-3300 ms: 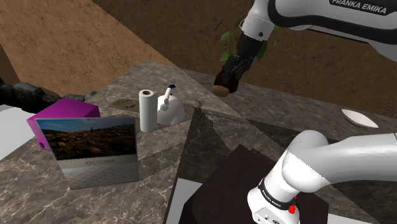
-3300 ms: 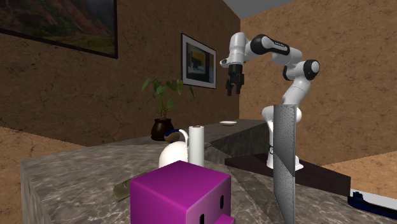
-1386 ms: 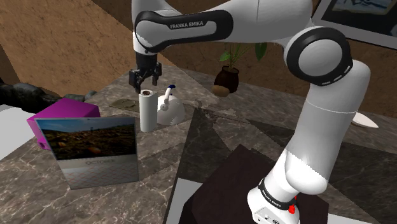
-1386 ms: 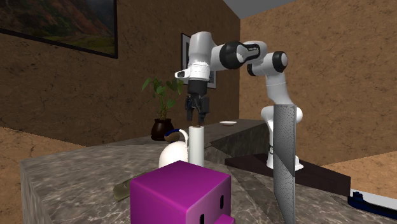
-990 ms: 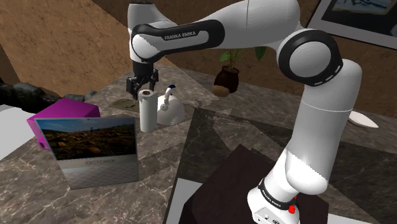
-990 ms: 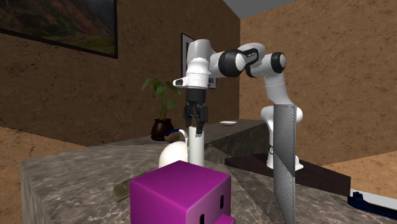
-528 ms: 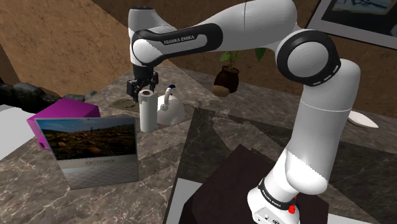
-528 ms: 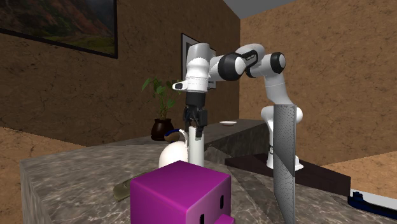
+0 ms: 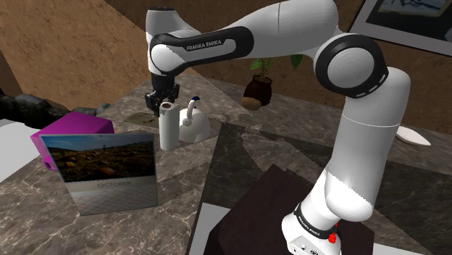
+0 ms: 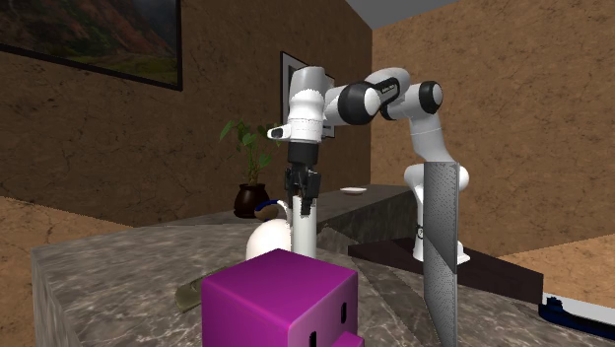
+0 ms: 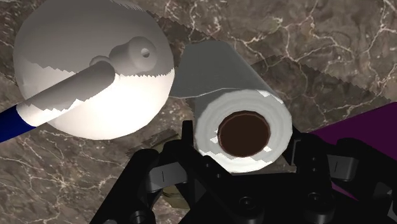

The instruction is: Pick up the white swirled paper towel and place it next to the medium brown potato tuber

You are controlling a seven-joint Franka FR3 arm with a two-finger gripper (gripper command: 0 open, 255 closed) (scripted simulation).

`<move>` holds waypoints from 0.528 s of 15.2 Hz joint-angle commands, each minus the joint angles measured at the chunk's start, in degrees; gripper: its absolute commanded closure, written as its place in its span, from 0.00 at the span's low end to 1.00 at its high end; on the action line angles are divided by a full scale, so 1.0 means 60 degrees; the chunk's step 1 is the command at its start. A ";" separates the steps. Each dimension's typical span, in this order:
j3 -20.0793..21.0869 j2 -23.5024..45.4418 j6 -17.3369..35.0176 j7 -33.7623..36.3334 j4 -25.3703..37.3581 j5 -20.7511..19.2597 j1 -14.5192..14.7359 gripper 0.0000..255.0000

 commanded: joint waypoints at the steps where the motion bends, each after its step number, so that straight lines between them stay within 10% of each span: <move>1: -0.0010 0.0008 -0.0003 -0.0002 -0.0009 -0.0009 -0.0008 1.00; 8: 0.0002 -0.0074 -0.0361 -0.0036 0.0271 0.0023 -0.0004 1.00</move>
